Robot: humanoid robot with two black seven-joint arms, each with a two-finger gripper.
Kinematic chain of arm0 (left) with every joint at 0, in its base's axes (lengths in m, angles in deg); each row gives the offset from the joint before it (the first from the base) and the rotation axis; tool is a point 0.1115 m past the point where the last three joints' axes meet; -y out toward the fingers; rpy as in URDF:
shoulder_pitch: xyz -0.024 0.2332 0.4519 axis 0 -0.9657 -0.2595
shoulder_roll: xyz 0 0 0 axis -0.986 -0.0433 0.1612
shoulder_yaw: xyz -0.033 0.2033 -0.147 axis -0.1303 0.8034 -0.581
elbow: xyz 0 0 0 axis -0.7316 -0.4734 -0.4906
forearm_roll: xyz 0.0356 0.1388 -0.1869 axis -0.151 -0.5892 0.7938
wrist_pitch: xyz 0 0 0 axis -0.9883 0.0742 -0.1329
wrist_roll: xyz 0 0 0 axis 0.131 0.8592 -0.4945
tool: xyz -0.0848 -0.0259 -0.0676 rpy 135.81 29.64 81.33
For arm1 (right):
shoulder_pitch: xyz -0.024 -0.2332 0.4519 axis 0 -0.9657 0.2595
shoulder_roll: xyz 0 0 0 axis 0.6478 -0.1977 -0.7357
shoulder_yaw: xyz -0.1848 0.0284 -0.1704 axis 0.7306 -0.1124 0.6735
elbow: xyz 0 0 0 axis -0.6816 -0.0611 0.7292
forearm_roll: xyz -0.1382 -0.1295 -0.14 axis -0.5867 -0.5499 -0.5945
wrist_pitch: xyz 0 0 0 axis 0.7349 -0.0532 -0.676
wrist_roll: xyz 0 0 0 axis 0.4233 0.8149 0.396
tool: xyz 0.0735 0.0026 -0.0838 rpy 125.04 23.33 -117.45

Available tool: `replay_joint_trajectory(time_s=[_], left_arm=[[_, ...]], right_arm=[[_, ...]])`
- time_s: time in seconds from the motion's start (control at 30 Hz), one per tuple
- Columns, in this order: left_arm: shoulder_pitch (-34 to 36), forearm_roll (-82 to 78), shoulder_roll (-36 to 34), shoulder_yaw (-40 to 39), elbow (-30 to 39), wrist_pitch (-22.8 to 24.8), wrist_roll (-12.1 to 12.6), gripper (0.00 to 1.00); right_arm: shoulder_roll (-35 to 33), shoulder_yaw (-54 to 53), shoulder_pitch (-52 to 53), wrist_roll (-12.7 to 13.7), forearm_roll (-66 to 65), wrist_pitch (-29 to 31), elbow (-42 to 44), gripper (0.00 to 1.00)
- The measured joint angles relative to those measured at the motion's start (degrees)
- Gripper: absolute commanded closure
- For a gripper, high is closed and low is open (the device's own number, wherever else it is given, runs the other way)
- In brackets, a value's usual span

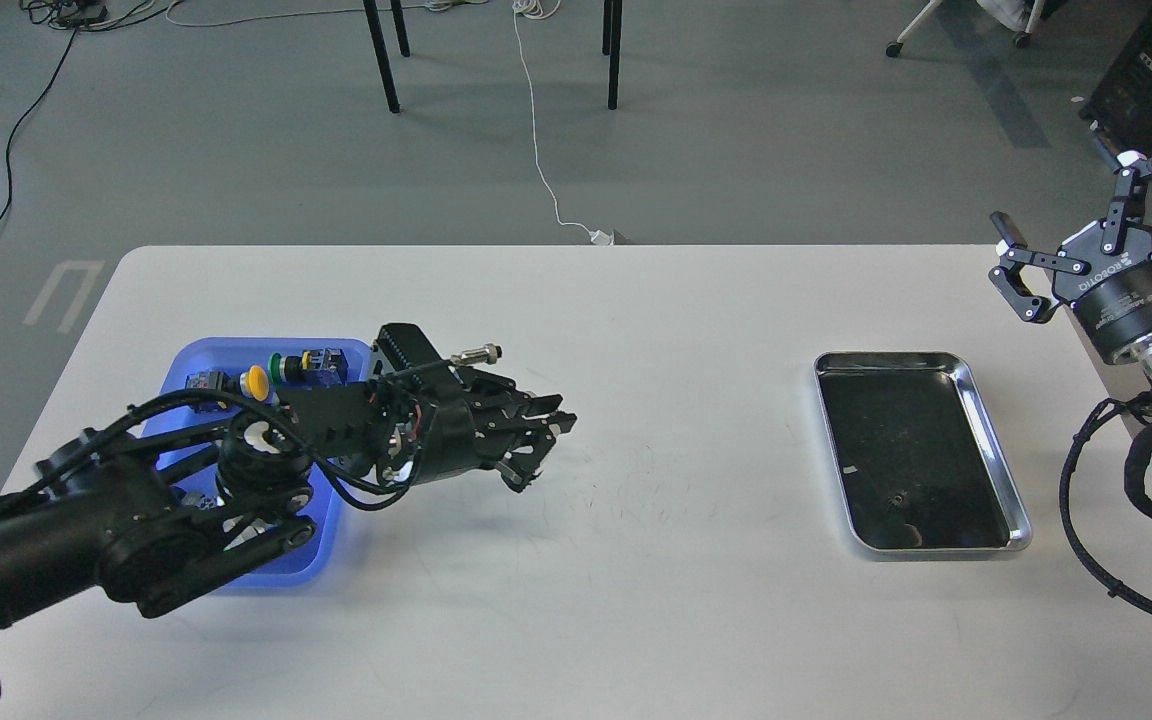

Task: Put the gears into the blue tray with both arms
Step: 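Carry the ring into the blue tray and open the left gripper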

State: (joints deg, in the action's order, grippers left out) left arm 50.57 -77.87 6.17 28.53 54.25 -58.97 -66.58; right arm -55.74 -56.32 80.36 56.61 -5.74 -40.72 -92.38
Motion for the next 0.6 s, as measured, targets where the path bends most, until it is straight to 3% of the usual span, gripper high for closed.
replay_joint_trajectory(time_s=[0.27,0.6], left_arm=[[-3.5,3.6,-18.6,0.1,-1.5,-3.7,-2.7,0.87],[-10.2,4.0,-20.4,0.2,-11.1,-5.6,-5.0,0.84]], right_arm=[[0.4,0.0,0.2,0.0,0.0,0.0,0.0,0.01],[0.5,0.0,0.4,0.0,0.0,0.0,-1.4,0.01]])
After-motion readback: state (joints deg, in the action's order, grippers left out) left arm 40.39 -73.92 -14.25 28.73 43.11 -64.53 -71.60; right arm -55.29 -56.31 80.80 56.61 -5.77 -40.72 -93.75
